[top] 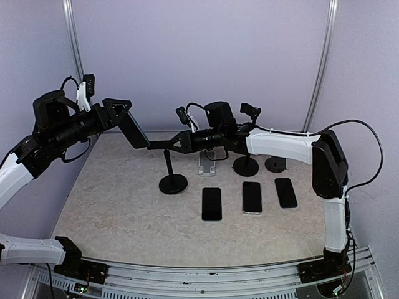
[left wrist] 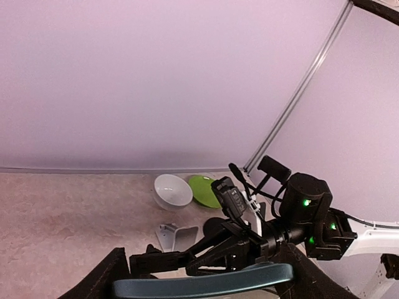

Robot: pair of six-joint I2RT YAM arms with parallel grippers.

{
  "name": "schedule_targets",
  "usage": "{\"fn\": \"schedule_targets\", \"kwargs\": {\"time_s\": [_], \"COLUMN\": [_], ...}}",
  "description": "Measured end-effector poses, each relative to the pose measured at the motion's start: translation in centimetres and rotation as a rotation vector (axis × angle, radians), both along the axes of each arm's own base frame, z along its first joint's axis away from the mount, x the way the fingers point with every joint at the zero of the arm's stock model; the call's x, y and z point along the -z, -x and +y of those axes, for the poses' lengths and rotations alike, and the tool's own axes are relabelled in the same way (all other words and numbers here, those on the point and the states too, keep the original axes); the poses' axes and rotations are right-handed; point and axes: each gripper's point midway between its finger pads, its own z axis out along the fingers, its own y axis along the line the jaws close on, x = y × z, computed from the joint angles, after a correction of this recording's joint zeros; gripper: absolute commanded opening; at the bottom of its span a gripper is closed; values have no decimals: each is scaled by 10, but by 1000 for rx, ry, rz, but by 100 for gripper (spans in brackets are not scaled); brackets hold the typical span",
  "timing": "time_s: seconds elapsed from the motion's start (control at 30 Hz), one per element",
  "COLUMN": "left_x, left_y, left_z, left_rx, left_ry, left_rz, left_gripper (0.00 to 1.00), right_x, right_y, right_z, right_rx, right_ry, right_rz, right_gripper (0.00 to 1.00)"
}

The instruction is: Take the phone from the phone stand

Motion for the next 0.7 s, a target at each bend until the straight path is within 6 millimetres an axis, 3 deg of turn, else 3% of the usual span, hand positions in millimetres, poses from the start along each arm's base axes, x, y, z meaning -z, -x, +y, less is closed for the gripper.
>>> {"fn": "schedule_targets", "kwargs": {"time_s": [0.13, 0.43, 0.7], "left_x": [8, 54, 57], "left_y": [-1, -2, 2], "left_z": [20, 27, 35], "left_rx": [-65, -103, -130], "left_ry": [-3, -60, -66], "left_rz": [22, 129, 135], "left_gripper": [6, 6, 6], "right_x": [1, 1, 5], "right_y": [-12, -41, -64], "right_z": [6, 13, 11], "right_rx": [13, 41, 66], "right_ry": [-13, -41, -60], "right_rz": [-9, -37, -62], "right_gripper": [0, 0, 0]}}
